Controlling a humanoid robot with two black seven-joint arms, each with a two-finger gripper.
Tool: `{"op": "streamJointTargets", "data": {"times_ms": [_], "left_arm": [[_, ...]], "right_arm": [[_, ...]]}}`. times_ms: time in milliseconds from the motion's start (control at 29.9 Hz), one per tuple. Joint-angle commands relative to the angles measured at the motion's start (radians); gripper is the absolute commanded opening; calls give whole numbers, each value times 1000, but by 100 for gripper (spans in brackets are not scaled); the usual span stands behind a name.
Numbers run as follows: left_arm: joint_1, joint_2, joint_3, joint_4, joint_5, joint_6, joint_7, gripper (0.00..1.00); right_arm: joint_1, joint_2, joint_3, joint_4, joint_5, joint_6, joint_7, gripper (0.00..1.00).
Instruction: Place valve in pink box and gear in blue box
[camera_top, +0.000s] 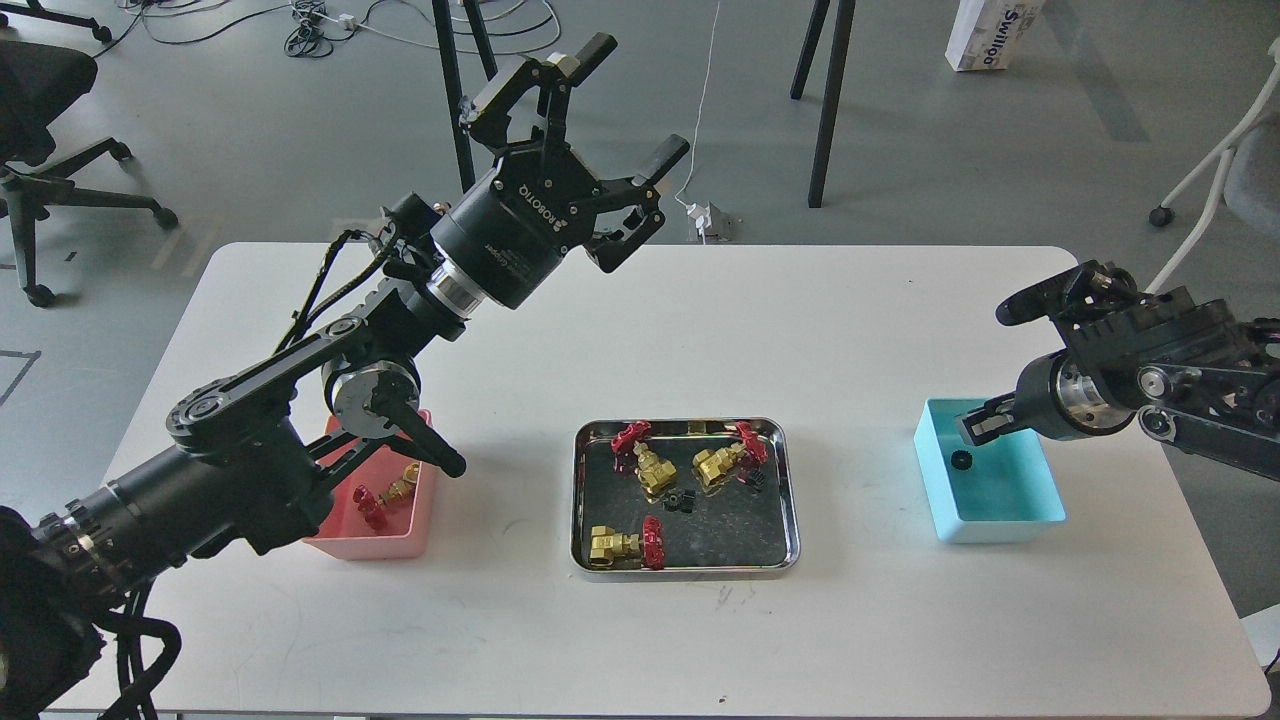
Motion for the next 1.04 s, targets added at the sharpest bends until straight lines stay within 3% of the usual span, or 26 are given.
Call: {"op": "streamJointTargets", "data": {"times_ms": [0, 100, 234, 267, 368, 435, 502, 568, 1003], "left_arm": [[-2, 11, 3, 27, 0, 0, 0, 92], [-12, 25, 3, 77, 0, 0, 0, 92], [-51, 51, -6, 168, -11, 0, 0, 91], [-60, 49, -10, 176, -14, 0, 0, 91], [-68, 49, -61, 208, -33, 0, 0, 92], [-68, 45, -89, 247, -69, 0, 0, 93], [-58, 43, -104, 275, -117, 0, 0, 94], [-51, 45, -116, 283, -161, 0, 0, 94], [1, 25, -122, 295, -180, 0, 0, 98]], "right_arm": [[-3, -39, 119, -6, 55, 0, 6, 100], [-26, -42, 295, -63, 226, 0, 13, 100], [-135, 4, 542, -161, 719, -62, 27, 100], [-153, 32, 590, -181, 827, -80, 47, 100], [-225, 125, 739, -267, 1200, -79, 183, 100], [-283, 165, 811, -328, 1409, -70, 249, 100], [-325, 206, 865, -359, 1552, -42, 274, 100], [-366, 243, 906, -365, 1578, 0, 277, 100], [-419, 262, 952, -357, 1577, 0, 282, 100]]}}
